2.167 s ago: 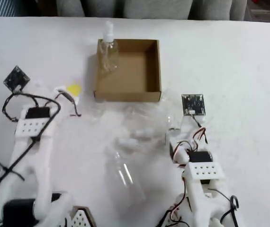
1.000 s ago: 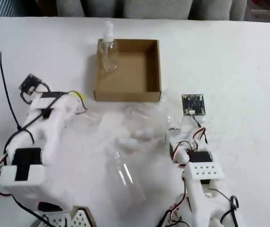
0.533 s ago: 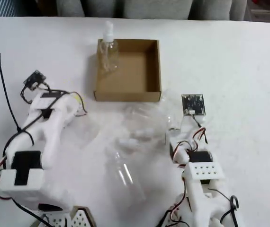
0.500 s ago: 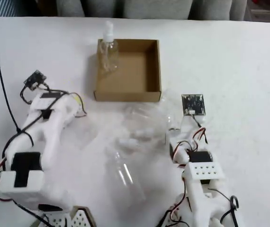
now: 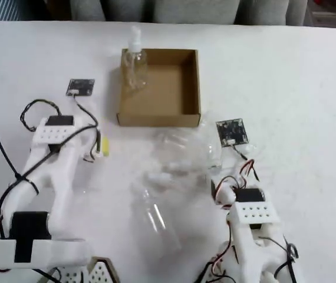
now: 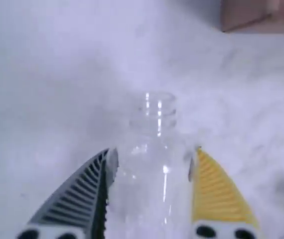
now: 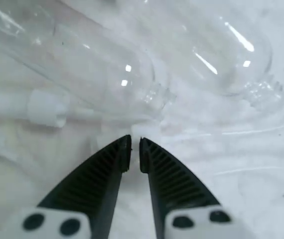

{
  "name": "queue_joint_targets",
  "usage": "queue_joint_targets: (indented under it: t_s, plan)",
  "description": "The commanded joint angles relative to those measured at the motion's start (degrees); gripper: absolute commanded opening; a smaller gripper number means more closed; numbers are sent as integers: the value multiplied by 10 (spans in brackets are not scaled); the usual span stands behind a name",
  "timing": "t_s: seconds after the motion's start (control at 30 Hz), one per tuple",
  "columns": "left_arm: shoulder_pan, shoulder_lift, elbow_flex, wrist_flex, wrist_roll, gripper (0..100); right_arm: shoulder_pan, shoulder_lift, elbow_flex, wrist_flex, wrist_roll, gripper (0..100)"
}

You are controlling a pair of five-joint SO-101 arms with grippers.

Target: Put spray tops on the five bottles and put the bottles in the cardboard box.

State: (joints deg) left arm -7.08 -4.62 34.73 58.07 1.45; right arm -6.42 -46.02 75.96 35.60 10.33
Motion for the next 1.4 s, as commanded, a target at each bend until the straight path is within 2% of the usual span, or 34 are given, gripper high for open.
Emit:
queue_joint_targets:
  t_s: [0.0, 0.13, 0.4, 0.57, 0.63, 0.77, 0.93, 1.23, 1.37]
  plan:
    - [13, -31, -4, 12, -4, 50, 25, -14, -81, 123, 40, 17]
    - [8, -31, -4, 12, -5, 50, 36, -14, -138, 204, 54, 20]
    - [-56, -30, -4, 8, -4, 50, -36, -15, -187, 260, 56, 21]
    - [-86, -3, -11, 2, -7, 50, -162, -7, -312, 384, 56, 21]
    - [-95, 25, -26, -5, -7, 50, -207, -7, -339, 385, 62, 21]
    - [-118, 96, -78, -4, -14, 50, -268, 43, -367, 397, 142, 28]
    - [-123, 163, -149, 50, -59, 50, -320, 173, -386, 400, 222, 149]
    - [-123, 179, -164, 57, -60, 48, -337, 335, -422, 320, 308, 176]
    - [-123, 179, -164, 57, -61, 49, -349, 377, -422, 294, 317, 176]
